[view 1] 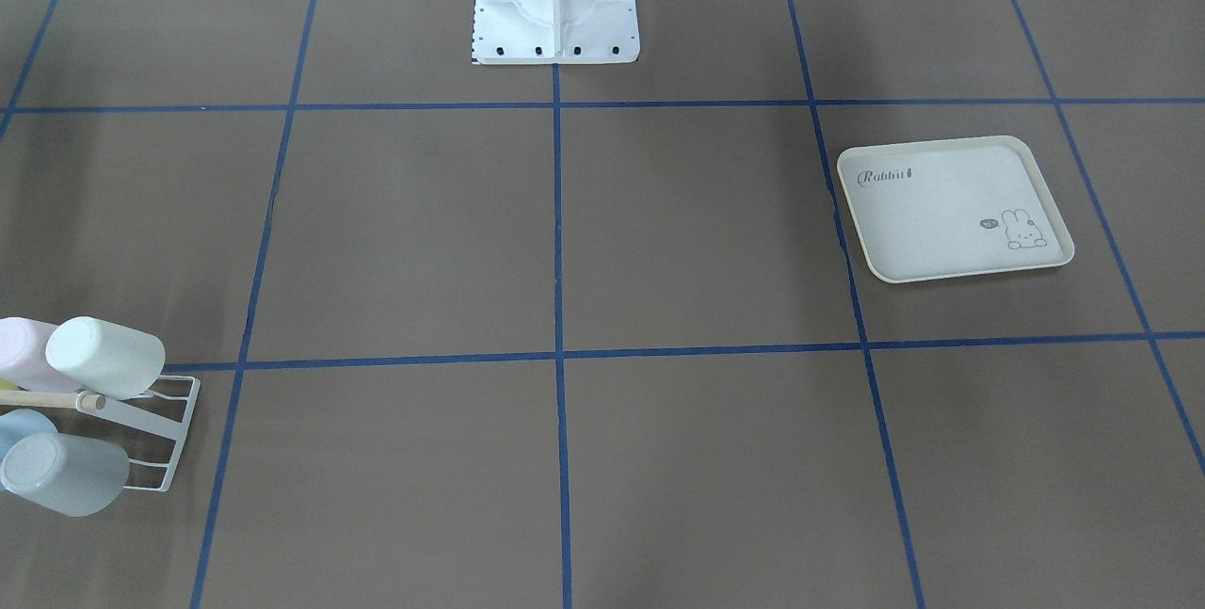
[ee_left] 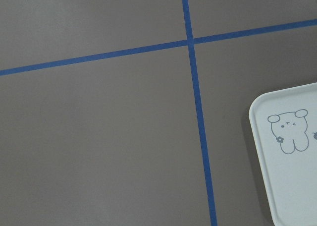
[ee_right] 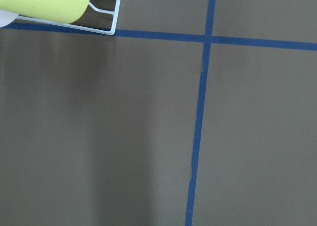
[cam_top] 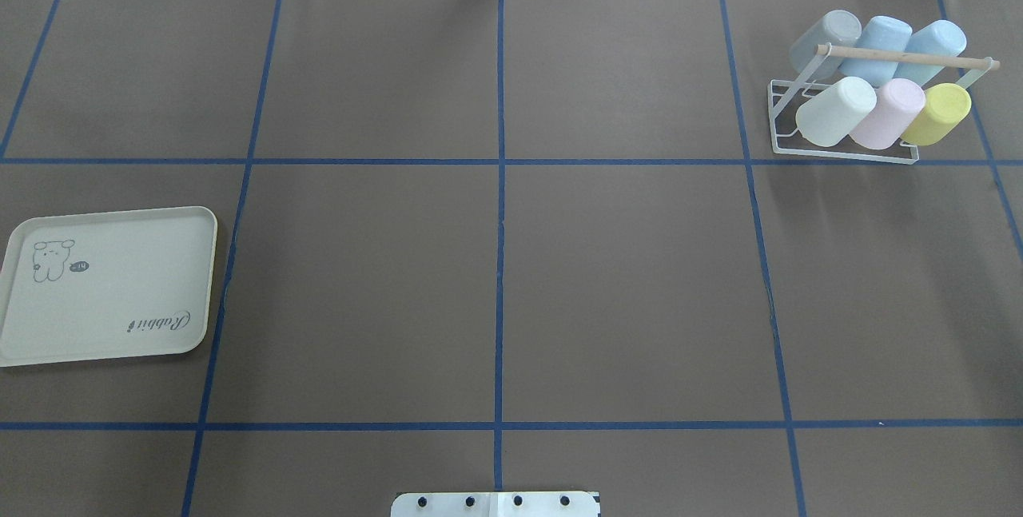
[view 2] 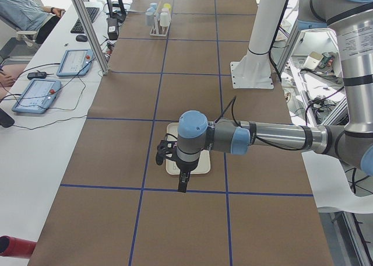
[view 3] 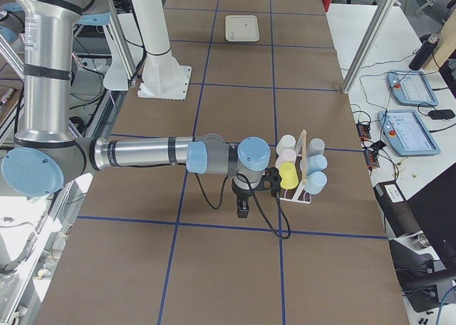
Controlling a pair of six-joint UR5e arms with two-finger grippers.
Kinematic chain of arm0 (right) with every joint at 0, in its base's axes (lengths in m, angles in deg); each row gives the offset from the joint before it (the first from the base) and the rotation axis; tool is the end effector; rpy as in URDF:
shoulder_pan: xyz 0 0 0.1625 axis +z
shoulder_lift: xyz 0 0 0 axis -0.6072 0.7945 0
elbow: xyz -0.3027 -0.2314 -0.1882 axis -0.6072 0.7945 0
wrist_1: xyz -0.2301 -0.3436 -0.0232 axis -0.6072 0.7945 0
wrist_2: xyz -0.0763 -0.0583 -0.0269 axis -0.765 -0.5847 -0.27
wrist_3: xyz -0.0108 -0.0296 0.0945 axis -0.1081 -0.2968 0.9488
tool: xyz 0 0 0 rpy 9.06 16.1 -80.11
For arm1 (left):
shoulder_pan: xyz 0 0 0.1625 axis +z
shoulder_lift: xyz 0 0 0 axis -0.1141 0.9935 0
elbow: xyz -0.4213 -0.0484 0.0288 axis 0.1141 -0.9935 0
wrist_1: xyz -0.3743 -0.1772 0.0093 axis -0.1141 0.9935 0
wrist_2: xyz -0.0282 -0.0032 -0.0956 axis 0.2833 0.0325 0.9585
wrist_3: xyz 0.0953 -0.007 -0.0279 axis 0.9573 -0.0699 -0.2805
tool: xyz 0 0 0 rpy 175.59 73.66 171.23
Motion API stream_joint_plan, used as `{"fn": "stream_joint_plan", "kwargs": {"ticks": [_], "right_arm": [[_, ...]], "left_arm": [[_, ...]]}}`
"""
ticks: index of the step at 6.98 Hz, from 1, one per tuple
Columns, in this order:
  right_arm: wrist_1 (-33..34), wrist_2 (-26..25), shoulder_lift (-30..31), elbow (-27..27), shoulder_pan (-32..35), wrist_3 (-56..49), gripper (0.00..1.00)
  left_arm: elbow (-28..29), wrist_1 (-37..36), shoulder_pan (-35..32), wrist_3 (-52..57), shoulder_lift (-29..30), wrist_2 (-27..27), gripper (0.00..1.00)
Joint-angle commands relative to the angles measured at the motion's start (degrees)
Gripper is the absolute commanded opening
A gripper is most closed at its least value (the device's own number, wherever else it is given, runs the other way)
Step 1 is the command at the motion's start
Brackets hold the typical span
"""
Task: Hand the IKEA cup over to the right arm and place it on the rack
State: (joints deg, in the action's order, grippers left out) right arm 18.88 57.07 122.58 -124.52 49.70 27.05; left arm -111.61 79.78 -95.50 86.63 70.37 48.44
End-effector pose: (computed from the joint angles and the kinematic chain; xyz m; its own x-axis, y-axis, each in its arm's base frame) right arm 0.0376 -0.4446 0.6183 0.6748 -0.0718 0.7345 0.0871 0.9960 0.0173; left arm -0.0648 -0.3874 0.6119 0.7842 0.1205 -0.6087 -0.0314 0.9874 0.1550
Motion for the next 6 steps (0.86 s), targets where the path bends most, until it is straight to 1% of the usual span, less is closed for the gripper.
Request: {"fn": "stream_joint_plan", "kwargs": {"ticks": [1, 3, 5, 6], "right_arm": [[-0.01, 0.1, -0.14, -0.16, 2.81, -0.08, 1.0], [-0.01, 0.45, 0.21, -0.25, 3.79, -0.08, 1.0], [0.08, 0.63, 0.47, -0.42, 3.79, -0.08, 1.0], [0.08, 0.72, 0.47, -0.34, 3.79, 0.01, 1.0]], "left_arm": [[0.11, 0.37, 0.0, 0.0, 0.54, 0.0, 1.0], [2.64, 0.37, 0.0, 0.09, 3.43, 0.09, 1.0], [3.27, 0.46, 0.0, 0.09, 4.58, 0.09, 1.0], [3.88, 0.46, 0.09, 0.09, 6.33, 0.18, 1.0]]}}
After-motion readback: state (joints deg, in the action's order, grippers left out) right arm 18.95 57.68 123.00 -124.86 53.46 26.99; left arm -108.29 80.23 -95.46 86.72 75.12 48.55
